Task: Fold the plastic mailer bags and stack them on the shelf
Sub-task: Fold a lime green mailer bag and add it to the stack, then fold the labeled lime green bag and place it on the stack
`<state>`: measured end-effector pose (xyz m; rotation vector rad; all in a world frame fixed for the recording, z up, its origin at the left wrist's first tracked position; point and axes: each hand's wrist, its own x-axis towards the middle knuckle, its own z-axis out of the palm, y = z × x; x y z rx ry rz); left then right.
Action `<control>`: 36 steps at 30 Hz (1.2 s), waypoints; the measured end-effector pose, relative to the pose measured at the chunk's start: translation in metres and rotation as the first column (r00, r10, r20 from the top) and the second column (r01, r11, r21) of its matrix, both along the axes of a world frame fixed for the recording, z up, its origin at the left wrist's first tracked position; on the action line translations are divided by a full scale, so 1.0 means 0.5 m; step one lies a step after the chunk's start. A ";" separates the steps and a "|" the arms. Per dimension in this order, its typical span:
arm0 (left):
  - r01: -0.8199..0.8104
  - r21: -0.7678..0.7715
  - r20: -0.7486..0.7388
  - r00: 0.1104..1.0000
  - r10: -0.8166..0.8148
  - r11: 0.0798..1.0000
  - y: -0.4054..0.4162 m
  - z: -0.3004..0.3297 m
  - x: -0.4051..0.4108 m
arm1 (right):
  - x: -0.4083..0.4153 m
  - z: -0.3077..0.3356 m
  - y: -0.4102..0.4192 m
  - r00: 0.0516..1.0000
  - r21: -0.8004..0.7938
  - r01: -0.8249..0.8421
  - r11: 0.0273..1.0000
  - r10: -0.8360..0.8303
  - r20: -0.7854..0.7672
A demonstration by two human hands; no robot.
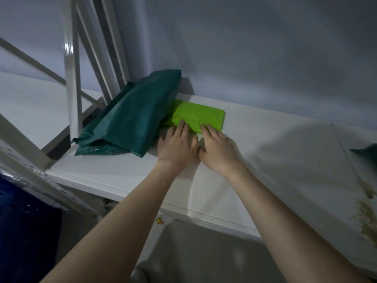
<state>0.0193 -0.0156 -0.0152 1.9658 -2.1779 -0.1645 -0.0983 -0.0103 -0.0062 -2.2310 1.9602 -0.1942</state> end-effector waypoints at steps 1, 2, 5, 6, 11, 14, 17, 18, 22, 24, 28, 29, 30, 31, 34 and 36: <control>0.005 0.006 -0.012 1.000 -0.005 1.000 0.001 -0.001 0.000 | -0.002 0.001 0.001 1.000 0.002 0.001 1.000 -0.001 0.006; 0.009 0.011 -0.027 1.000 -0.009 1.000 0.001 0.000 0.000 | -0.004 0.002 0.002 1.000 0.001 0.005 1.000 -0.005 0.012; 0.018 -0.006 -0.046 0.999 -0.019 1.000 0.001 0.001 0.000 | -0.016 0.009 0.009 0.999 -0.015 0.028 1.000 -0.027 0.021; 0.023 -0.022 -0.044 0.999 -0.023 1.000 0.002 0.004 0.000 | -0.020 0.012 0.011 0.999 -0.023 0.035 0.999 -0.035 0.020; 0.068 -0.127 -0.029 0.997 -0.073 0.990 0.019 0.025 -0.020 | -0.059 0.042 0.031 0.998 -0.088 0.069 0.994 -0.069 0.008; 0.124 -0.095 -0.060 0.990 -0.130 0.988 0.031 0.051 -0.049 | -0.096 0.069 0.057 0.995 -0.131 0.095 0.987 -0.095 0.009; 0.172 -0.138 -0.093 0.978 -0.186 0.975 0.056 0.080 -0.090 | -0.141 0.104 0.090 0.992 -0.169 0.127 0.977 -0.125 0.022; 0.189 -0.159 -0.112 0.972 -0.208 0.969 0.067 0.089 -0.105 | -0.157 0.116 0.102 0.990 -0.180 0.138 0.974 -0.135 0.025; 0.228 -0.211 -0.179 0.947 -0.267 0.950 0.113 0.123 -0.173 | -0.234 0.163 0.147 0.980 -0.230 0.196 0.953 -0.197 0.019; 0.254 -0.224 -0.204 0.932 -0.300 0.941 0.133 0.139 -0.211 | -0.277 0.186 0.173 0.971 -0.263 0.235 0.936 -0.238 0.019; 0.310 -0.228 -0.237 0.902 -0.362 0.923 0.166 0.164 -0.289 | -0.362 0.222 0.233 0.947 -0.304 0.315 0.899 -0.319 0.039; 0.327 -0.225 -0.250 0.891 -0.379 0.918 0.176 0.170 -0.312 | -0.385 0.228 0.250 0.940 -0.322 0.336 0.885 -0.339 0.049; 0.342 -0.221 -0.269 0.879 -0.394 0.913 0.186 0.175 -0.335 | -0.409 0.234 0.267 0.931 -0.340 0.358 0.870 -0.359 0.062; 0.354 -0.213 -0.295 0.866 -0.405 0.911 0.195 0.178 -0.355 | -0.430 0.239 0.281 0.921 -0.354 0.384 0.853 -0.382 0.079; 0.396 -0.174 -0.378 0.819 -0.432 0.902 0.228 0.185 -0.424 | -0.505 0.249 0.333 0.872 -0.356 0.487 0.797 -0.469 0.142; 0.428 -0.154 -0.401 0.797 -0.452 0.891 0.245 0.185 -0.463 | -0.551 0.250 0.364 0.837 -0.341 0.546 0.766 -0.516 0.182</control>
